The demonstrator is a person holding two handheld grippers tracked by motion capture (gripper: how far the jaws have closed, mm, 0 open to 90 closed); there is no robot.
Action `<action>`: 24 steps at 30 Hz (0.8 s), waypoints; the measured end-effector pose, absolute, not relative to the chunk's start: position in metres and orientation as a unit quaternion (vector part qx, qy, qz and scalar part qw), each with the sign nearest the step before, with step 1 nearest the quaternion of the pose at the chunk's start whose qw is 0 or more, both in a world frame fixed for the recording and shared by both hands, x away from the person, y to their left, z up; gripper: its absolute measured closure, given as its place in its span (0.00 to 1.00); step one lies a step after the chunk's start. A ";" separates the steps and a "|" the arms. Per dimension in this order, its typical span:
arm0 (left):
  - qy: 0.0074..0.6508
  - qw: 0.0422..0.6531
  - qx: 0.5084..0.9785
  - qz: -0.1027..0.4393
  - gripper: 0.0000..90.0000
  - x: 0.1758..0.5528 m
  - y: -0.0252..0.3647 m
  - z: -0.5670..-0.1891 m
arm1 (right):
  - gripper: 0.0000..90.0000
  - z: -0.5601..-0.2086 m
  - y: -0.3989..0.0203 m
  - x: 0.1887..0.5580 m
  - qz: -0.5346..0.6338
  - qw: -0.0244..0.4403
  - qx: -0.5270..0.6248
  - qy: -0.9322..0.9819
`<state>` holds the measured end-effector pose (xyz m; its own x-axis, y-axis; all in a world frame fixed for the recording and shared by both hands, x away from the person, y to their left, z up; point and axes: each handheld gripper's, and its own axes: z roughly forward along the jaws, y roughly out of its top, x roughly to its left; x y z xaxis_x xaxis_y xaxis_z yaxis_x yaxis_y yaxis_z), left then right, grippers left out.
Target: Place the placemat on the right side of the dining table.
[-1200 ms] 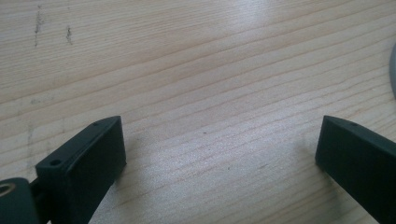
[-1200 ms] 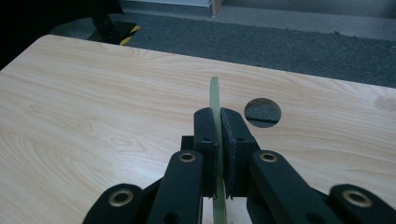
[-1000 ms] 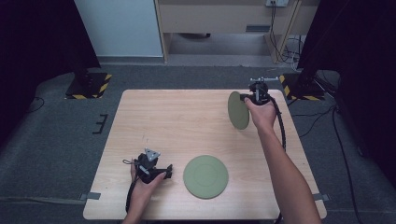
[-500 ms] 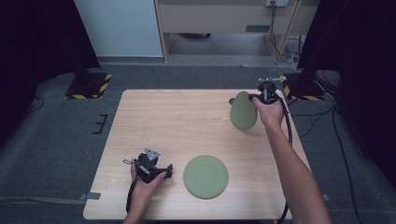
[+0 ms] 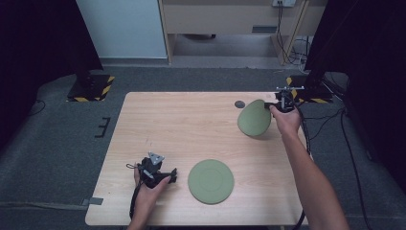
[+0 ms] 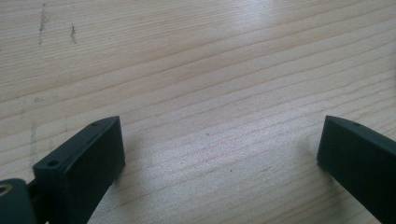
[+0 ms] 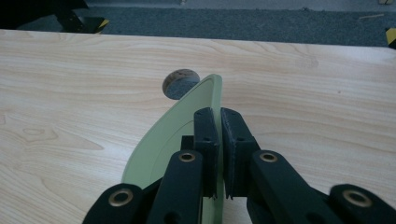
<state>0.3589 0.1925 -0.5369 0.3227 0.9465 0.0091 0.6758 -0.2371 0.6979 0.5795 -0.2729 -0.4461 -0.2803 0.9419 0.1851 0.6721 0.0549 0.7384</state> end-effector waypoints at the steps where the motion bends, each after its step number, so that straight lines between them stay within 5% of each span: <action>1: 0.538 0.304 0.754 0.223 0.00 0.359 0.192 -0.537 | 0.95 -0.449 -0.275 0.579 0.381 0.176 0.575 0.702; 24: 0.539 0.302 0.754 0.223 0.00 0.359 0.192 -0.537 | 0.95 -0.491 -0.300 0.581 0.367 0.161 0.608 0.685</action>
<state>0.3587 0.1921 -0.5367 0.3199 0.9474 0.0116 0.6774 -0.2373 0.6962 0.5815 -0.2996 -0.4910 -0.2087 0.9515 0.2261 0.7153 -0.0092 0.6988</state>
